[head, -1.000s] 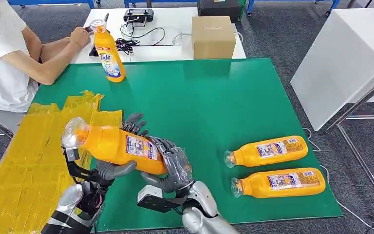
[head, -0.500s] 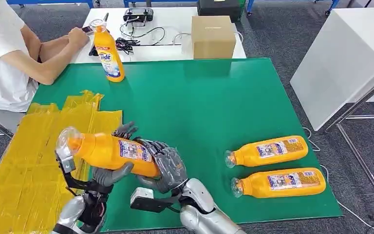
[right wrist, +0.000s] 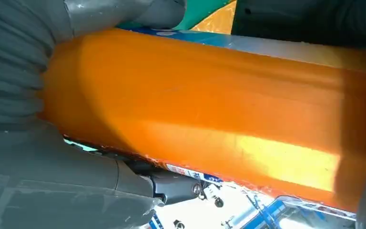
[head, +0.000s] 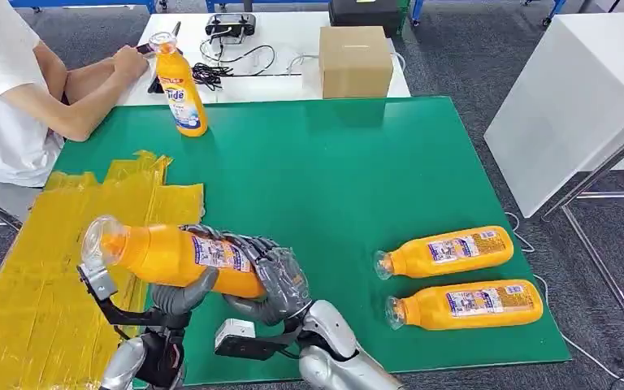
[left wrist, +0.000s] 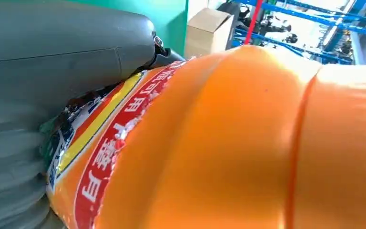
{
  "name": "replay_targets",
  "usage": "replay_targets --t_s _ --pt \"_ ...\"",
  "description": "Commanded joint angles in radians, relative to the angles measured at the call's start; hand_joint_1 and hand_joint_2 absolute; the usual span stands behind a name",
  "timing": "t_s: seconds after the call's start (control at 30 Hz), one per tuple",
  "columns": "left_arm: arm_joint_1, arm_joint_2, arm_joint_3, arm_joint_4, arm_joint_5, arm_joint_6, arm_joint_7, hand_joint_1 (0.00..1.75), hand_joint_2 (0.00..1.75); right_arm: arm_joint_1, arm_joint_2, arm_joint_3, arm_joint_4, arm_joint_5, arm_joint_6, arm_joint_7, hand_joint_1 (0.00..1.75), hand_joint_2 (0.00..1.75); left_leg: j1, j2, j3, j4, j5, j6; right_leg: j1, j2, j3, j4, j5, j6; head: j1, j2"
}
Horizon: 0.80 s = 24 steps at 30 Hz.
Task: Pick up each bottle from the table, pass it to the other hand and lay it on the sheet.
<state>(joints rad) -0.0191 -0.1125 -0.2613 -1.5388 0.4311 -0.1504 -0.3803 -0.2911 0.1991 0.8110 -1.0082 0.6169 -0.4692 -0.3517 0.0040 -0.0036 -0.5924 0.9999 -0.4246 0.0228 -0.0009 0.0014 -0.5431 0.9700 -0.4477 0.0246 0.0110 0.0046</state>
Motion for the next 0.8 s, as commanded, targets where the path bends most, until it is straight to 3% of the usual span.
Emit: replay_targets --t_s 0.03,0.07,0.23,0.3,0.33,0.4,0.43,0.5,0.53,0.63,0.67,0.7,0.77,0.8 --pt "-0.070 -0.070 0.123 -0.071 0.035 0.086 -0.029 1.75 1.75 0.118 -0.073 -0.043 -0.130 -0.020 0.003 -0.021 0.19 1.75 0.001 -0.005 0.000 0.000 0.000 0.000 0.001 -0.006 0.003 -0.002 -0.001 0.000 0.000 0.000" --pt "-0.069 -0.073 0.132 -0.076 0.035 0.099 -0.030 1.75 1.75 0.134 -0.076 -0.060 -0.167 -0.034 -0.009 -0.028 0.00 1.75 0.001 -0.006 0.001 0.000 0.000 0.000 0.001 -0.006 0.004 -0.002 -0.001 0.000 0.000 0.000" --pt "-0.069 -0.068 0.143 -0.080 0.020 0.125 -0.037 1.75 1.75 0.160 -0.087 -0.085 -0.242 -0.063 -0.010 -0.039 0.00 1.75 0.000 -0.005 0.000 0.000 0.000 0.000 0.000 -0.004 0.003 -0.001 -0.001 0.000 0.000 0.000" --pt "-0.075 -0.041 0.148 -0.096 -0.160 0.221 -0.157 1.75 1.75 0.197 -0.090 -0.129 -0.340 -0.153 -0.002 -0.084 0.00 1.75 0.001 -0.002 0.001 0.000 -0.001 -0.001 0.001 -0.001 0.004 -0.001 -0.001 0.000 0.000 0.000" --pt "-0.083 -0.017 0.149 -0.095 -0.295 0.306 -0.191 1.75 1.75 0.216 -0.097 -0.149 -0.397 -0.184 0.000 -0.098 0.00 0.00 0.000 -0.003 -0.001 0.000 0.000 -0.001 0.000 -0.002 0.002 0.000 -0.001 0.000 -0.001 0.000" --pt "-0.103 0.030 0.157 -0.052 -0.522 0.450 -0.184 1.75 1.75 0.265 -0.107 -0.198 -0.506 -0.223 0.030 -0.081 0.00 0.00 0.000 -0.005 0.001 0.000 -0.001 -0.001 0.001 -0.005 0.004 0.000 -0.002 0.000 0.001 0.000" --pt "-0.117 0.058 0.163 -0.006 -0.753 0.597 -0.181 1.75 1.75 0.289 -0.112 -0.223 -0.557 -0.234 0.058 -0.066 0.00 0.00 0.001 -0.006 0.000 0.000 -0.001 -0.001 0.001 -0.005 0.004 0.000 -0.002 0.000 0.000 0.000" --pt "-0.148 0.112 0.154 0.093 -1.166 0.756 -0.085 1.75 1.75 0.322 -0.127 -0.288 -0.643 -0.296 0.122 -0.081 0.00 0.00 0.000 -0.006 0.002 -0.002 0.000 -0.001 0.000 -0.005 0.005 -0.001 -0.002 0.000 0.000 0.000" --pt "-0.158 0.129 0.154 0.135 -1.408 0.816 0.009 1.75 1.75 0.330 -0.129 -0.318 -0.665 -0.315 0.146 -0.095 0.00 1.75 0.000 -0.006 0.001 -0.002 0.001 -0.001 0.000 -0.005 0.004 -0.001 -0.001 0.000 0.000 0.000" --pt "-0.192 0.204 0.116 0.260 -1.946 0.825 0.262 1.75 1.75 0.349 -0.118 -0.393 -0.711 -0.337 0.150 -0.127 0.00 1.75 0.000 -0.006 0.004 -0.003 0.000 -0.001 0.000 -0.005 0.007 -0.002 -0.001 0.000 0.000 0.000" --pt "-0.208 0.225 0.090 0.304 -1.990 0.808 0.288 1.75 1.75 0.354 -0.118 -0.410 -0.722 -0.341 0.147 -0.130 0.00 1.75 0.000 -0.005 0.003 -0.002 0.000 -0.001 0.000 -0.004 0.006 -0.002 -0.001 0.000 0.000 0.000" --pt "-0.244 0.303 -0.011 0.356 -2.002 0.771 0.387 1.75 1.75 0.360 -0.114 -0.432 -0.731 -0.353 0.149 -0.134 0.00 1.75 -0.001 -0.005 0.002 -0.002 0.001 0.000 -0.001 -0.003 0.004 -0.001 -0.001 0.000 0.000 0.000" --pt "-0.314 0.395 -0.186 0.433 -2.002 0.700 0.532 1.75 1.75 0.367 -0.112 -0.456 -0.741 -0.369 0.152 -0.140 0.00 1.75 0.000 -0.005 0.004 -0.003 0.000 -0.001 0.001 -0.005 0.007 -0.002 -0.001 0.000 0.000 0.000" --pt "-0.413 0.507 -0.425 0.495 -2.002 0.651 0.729 1.75 1.75 0.370 -0.111 -0.468 -0.744 -0.376 0.157 -0.146 0.00 1.75 0.000 -0.008 0.002 -0.002 0.001 -0.001 0.000 -0.008 0.005 -0.001 -0.002 0.000 0.000 0.000"
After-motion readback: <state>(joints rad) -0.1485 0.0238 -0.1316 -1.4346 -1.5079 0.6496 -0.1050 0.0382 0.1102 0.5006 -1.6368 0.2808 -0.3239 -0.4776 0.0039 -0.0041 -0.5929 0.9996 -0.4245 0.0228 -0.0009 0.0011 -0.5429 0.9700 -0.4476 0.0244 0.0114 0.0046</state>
